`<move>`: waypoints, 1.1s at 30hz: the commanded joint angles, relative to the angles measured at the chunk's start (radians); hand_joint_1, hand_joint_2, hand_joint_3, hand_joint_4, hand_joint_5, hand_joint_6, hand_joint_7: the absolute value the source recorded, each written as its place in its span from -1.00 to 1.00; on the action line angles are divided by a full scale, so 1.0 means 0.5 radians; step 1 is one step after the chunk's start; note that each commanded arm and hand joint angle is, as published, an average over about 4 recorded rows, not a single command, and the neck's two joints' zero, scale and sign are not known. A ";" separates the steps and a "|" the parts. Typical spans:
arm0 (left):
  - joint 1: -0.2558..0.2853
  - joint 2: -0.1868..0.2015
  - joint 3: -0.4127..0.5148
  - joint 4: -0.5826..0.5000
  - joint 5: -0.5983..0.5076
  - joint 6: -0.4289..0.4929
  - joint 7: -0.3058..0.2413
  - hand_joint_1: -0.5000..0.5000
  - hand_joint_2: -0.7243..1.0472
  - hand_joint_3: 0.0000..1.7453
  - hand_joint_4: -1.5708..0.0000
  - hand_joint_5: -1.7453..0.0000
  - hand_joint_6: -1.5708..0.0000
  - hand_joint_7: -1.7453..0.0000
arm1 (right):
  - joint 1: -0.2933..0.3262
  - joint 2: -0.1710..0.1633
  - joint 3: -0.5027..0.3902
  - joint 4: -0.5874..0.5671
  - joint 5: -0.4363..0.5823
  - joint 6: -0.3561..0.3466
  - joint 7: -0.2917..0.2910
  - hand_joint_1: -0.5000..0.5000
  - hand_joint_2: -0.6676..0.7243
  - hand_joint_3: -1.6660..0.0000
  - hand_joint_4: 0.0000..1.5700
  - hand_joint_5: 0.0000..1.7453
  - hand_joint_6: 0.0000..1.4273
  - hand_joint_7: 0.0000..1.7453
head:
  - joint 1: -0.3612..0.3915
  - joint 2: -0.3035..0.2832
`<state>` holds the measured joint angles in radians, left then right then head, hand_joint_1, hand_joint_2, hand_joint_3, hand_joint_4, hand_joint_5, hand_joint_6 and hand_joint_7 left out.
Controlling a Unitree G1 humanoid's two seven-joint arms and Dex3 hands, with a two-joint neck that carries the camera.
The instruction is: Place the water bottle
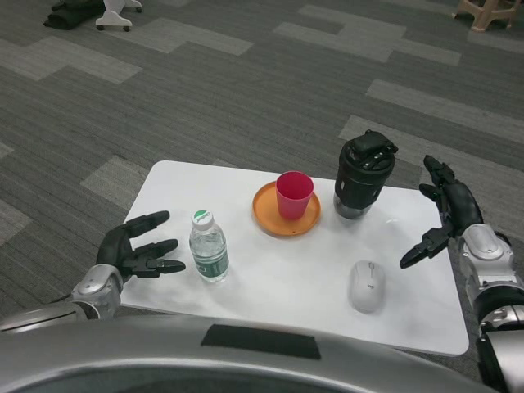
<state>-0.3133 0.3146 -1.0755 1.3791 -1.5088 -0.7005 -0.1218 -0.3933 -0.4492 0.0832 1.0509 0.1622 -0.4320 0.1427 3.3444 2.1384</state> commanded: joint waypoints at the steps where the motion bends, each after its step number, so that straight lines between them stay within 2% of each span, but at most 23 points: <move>1: 0.025 0.053 0.166 -0.043 -0.004 -0.102 -0.037 1.00 -0.30 -0.90 1.00 1.00 0.19 1.00 | 0.007 0.001 -0.016 -0.008 0.013 0.010 0.000 -0.42 0.73 0.81 -0.89 -0.22 -1.00 -1.00 | -0.016 0.021; 5: 0.018 0.080 0.395 -0.118 -0.001 -0.199 -0.048 1.00 -0.27 -0.90 0.99 1.00 0.51 1.00 | 0.006 0.004 -0.016 -0.006 0.013 0.008 -0.003 -0.42 0.73 0.83 -0.89 -0.22 -1.00 -1.00 | -0.034 0.075; 8: -0.005 0.109 0.543 -0.160 0.006 -0.251 -0.048 1.00 -0.20 -0.90 0.94 1.00 0.56 1.00 | 0.008 0.003 -0.016 -0.004 0.013 0.008 -0.002 -0.42 0.73 0.83 -0.89 -0.22 -1.00 -1.00 | -0.085 0.128; 12: -0.024 0.144 0.668 -0.252 0.019 -0.308 -0.048 1.00 -0.20 -0.90 0.89 1.00 0.65 1.00 | 0.015 0.003 -0.019 -0.002 0.013 0.010 -0.003 -0.42 0.73 0.81 -0.89 -0.22 -1.00 -1.00 | -0.234 0.202; 15: -0.054 0.155 0.689 -0.292 0.032 -0.348 -0.048 1.00 -0.20 -0.90 0.83 1.00 0.73 1.00 | 0.017 0.003 -0.017 0.000 0.013 0.008 -0.003 -0.42 0.73 0.81 -0.89 -0.22 -1.00 -1.00 | -0.324 0.220; 20: -0.093 0.152 0.692 -0.301 0.045 -0.357 -0.048 1.00 -0.20 -0.90 0.74 1.00 0.70 1.00 | 0.017 -0.002 -0.016 -0.003 0.013 0.008 -0.003 -0.42 0.73 0.81 -0.89 -0.22 -1.00 -1.00 | -0.479 0.239; 33: -0.121 0.142 0.700 -0.301 0.074 -0.357 -0.048 1.00 -0.20 -0.90 0.65 1.00 0.67 1.00 | 0.017 -0.016 -0.016 -0.003 0.013 0.008 -0.005 -0.42 0.73 0.81 -0.89 -0.22 -1.00 -1.00 | -0.529 0.206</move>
<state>-0.3574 0.3734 -0.7311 1.2331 -1.4745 -0.8704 -0.1408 -0.3874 -0.4485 0.0811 1.0516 0.1623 -0.4318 0.1425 3.0802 2.2433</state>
